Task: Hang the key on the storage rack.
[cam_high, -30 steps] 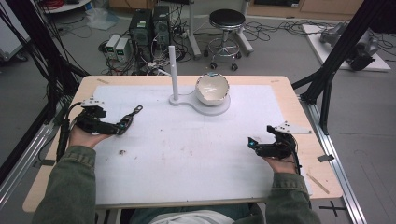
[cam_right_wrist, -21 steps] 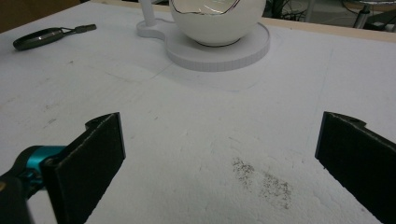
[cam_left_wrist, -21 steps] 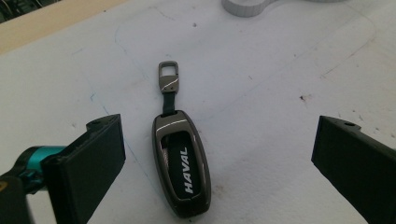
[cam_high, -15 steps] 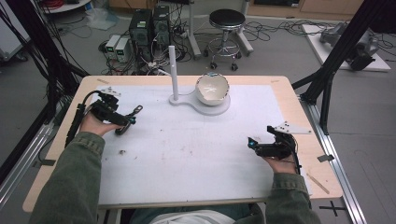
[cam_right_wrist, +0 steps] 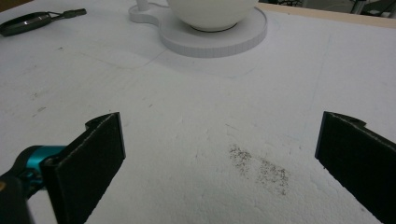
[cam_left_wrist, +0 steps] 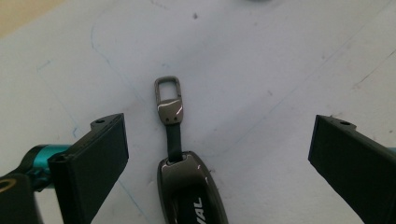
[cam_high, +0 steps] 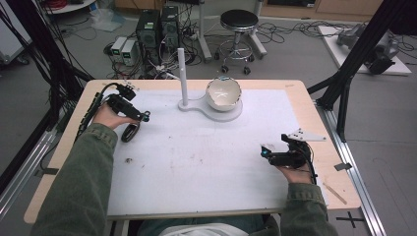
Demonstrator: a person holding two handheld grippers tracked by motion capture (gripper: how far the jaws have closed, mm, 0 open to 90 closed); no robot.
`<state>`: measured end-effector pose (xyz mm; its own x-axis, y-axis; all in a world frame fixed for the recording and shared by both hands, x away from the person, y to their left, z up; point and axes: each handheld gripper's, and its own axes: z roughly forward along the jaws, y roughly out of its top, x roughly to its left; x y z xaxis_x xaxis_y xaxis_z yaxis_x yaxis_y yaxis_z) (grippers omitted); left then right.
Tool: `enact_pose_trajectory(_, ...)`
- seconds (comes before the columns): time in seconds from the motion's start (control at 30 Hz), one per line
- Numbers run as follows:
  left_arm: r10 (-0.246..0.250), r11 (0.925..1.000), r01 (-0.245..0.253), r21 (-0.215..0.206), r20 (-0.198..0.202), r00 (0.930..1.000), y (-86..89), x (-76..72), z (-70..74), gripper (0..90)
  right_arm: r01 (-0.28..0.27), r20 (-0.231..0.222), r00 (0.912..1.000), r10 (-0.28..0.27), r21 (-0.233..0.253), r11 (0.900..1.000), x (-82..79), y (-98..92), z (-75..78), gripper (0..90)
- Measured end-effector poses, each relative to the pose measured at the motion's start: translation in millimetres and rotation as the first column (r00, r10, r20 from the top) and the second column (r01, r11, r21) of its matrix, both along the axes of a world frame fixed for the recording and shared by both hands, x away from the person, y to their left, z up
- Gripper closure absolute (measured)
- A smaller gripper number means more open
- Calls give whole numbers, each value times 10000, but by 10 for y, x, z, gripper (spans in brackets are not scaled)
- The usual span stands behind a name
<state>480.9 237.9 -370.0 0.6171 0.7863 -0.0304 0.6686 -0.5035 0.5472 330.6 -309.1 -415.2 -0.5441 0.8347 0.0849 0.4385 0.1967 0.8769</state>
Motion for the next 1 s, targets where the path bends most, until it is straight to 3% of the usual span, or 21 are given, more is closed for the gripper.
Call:
enact_pose_trajectory(0.13,126,9982,-99,597,-449,9989,-15,130,-76,53,99,18,9999,-99,180,9998,9,-27,6,5)
enact_pose_trajectory(0.4,499,9955,-401,856,-1150,9921,72,237,-216,54,70,-69,10000,-69,64,10000,22,-14,-8,5)
enact_pose_trajectory(0.47,391,9964,-272,801,-1502,9879,65,254,-250,54,5,-110,9999,-5,-1,10000,28,-1,-15,5)
enact_pose_trajectory(0.6,227,9974,-97,715,-1831,9828,48,280,-299,72,-86,-174,9998,85,-62,9999,32,8,-20,5)
enact_pose_trajectory(0.8,239,9967,-59,805,-2242,9742,49,301,-349,172,-131,-87,9999,131,52,9999,44,-7,-13,5)
enact_pose_trajectory(0.83,188,9970,-11,776,-2279,9735,44,303,-345,258,-179,-11,9998,179,33,9998,47,-14,-12,5)
enact_pose_trajectory(0.9,46,9979,101,644,-2240,9746,22,306,-339,290,-187,-31,9998,187,61,9998,47,-13,-12,5)
enact_pose_trajectory(1.0,92,9968,86,800,-2200,9754,-14,323,-339,332,-201,-101,9997,201,40,9998,57,-1,-19,5)
